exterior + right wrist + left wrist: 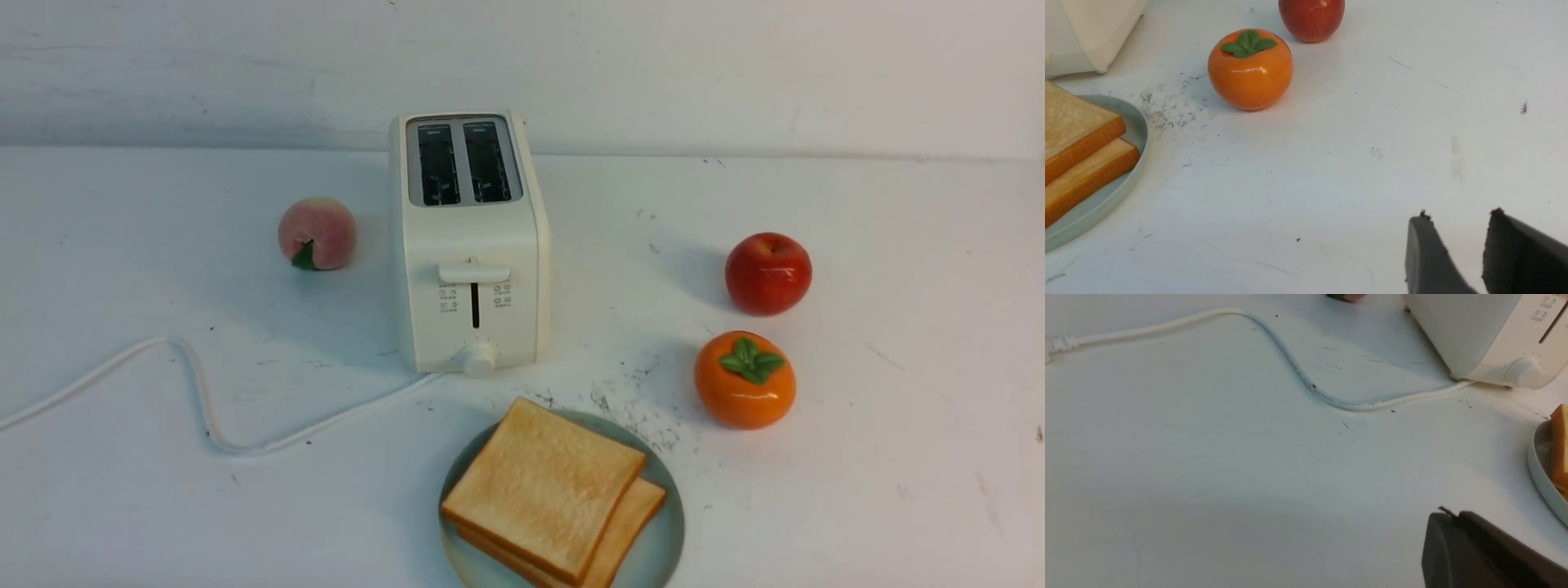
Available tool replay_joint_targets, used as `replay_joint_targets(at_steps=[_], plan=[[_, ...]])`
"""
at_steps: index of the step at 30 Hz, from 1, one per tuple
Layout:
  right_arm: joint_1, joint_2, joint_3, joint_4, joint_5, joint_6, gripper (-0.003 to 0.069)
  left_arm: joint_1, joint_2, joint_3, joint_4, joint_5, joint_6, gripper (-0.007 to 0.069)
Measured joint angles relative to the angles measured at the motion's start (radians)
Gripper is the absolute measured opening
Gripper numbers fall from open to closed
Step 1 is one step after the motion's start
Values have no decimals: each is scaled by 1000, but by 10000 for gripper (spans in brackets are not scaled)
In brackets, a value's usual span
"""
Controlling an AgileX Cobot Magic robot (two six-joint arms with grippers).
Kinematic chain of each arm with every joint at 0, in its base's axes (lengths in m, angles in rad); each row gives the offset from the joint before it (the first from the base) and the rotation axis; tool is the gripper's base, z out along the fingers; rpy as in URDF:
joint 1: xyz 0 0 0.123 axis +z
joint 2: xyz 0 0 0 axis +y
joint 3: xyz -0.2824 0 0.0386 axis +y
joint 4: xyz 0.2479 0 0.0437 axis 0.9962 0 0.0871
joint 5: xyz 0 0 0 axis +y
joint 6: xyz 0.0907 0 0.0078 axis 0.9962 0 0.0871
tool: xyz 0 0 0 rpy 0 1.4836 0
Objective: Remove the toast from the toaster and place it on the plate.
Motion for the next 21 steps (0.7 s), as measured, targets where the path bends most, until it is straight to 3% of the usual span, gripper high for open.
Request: replay_joint_targets(at_steps=[21], plan=[[0,0,0,0,0,0,239,0,0,0,0,4,0,2]])
